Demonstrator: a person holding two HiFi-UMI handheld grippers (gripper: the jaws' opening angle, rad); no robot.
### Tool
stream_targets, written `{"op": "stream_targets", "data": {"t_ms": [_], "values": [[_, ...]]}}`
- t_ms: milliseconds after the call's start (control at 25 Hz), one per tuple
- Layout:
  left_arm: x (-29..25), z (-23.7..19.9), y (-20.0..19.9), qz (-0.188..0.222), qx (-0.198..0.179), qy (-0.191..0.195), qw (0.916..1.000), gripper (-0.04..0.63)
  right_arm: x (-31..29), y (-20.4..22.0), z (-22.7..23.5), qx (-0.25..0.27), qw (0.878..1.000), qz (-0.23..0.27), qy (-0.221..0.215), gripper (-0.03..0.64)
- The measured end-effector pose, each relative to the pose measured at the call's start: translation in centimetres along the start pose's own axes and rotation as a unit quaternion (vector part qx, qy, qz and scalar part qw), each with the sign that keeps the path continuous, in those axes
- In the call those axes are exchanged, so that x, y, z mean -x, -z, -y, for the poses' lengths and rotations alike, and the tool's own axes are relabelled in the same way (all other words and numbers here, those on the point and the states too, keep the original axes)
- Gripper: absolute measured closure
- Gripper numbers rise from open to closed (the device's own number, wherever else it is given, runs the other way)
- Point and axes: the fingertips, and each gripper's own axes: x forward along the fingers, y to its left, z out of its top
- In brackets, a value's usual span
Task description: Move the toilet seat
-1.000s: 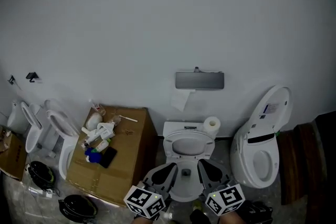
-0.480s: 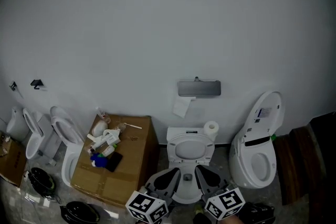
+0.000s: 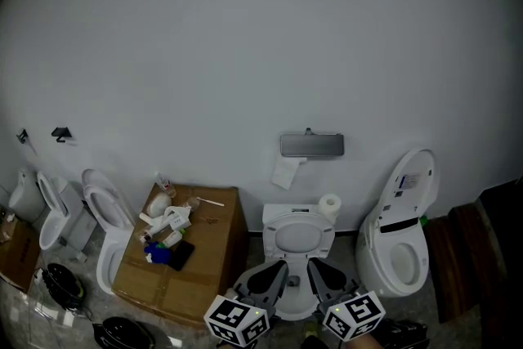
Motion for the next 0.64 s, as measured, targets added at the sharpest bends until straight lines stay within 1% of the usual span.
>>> {"op": "stream_targets", "data": {"t_ms": [440, 640], "values": [[1.1, -1.3, 0.3, 0.011, 0.013, -0.016, 0.9997, 0.586, -0.1, 0.4, -1.1, 0.007, 1.0, -0.002, -0.008, 0.607], [1.7, -2.5, 0.5, 0.021, 0.018, -0.035, 0.999, 0.586, -1.3, 1.0, -1.7, 0.007, 1.0, -0.007, -0.03, 0.607]]}}
